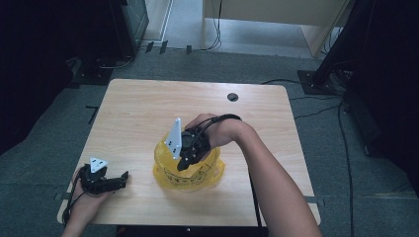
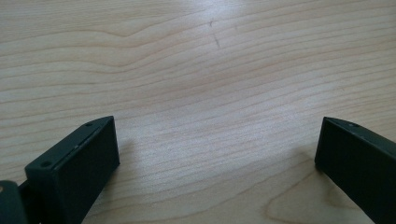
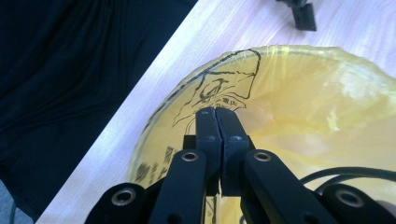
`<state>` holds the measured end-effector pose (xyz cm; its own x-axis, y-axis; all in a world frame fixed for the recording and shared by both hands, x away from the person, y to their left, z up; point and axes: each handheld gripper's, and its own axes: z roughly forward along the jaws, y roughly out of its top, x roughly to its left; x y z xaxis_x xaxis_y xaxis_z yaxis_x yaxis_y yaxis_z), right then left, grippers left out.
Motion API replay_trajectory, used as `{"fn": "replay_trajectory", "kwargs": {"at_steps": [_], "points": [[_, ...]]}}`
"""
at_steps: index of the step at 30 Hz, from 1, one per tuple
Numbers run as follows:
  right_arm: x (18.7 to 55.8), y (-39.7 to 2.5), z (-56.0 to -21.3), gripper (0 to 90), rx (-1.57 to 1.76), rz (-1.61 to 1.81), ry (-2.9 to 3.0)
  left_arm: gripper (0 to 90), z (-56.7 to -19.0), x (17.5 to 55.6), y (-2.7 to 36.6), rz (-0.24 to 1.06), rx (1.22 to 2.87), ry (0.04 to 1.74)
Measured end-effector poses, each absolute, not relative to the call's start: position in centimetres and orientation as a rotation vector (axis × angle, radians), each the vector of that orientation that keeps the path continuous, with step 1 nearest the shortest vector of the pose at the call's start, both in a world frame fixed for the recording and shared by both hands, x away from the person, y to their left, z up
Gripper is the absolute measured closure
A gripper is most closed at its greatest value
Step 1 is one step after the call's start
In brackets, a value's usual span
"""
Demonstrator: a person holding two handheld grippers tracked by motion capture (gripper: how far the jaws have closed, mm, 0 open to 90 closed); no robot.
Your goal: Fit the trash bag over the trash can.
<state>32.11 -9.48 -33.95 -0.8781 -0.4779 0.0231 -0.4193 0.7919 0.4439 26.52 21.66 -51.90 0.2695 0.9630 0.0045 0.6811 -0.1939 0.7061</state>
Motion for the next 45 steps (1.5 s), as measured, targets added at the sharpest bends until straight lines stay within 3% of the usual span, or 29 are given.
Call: {"fn": "replay_trajectory", "kwargs": {"at_steps": [7,28,37,45], "points": [[31.7,-11.7,-32.3,88.8,0.702,-0.734,-2.857,0.0,-51.9,26.5,21.7,0.617,1.953,1.478],[30.1,-16.7,-32.0,50.7,0.597,-0.941,-2.827,0.0,-51.9,26.5,21.7,0.616,1.953,1.479],[29.2,-18.8,-33.0,45.0,0.463,-1.03,-2.803,0.0,-51.9,26.5,21.7,0.617,1.954,1.478],[28.2,-20.3,-34.1,32.8,0.309,-1.169,-2.819,0.0,-51.9,26.5,21.7,0.617,1.952,1.479]]}}
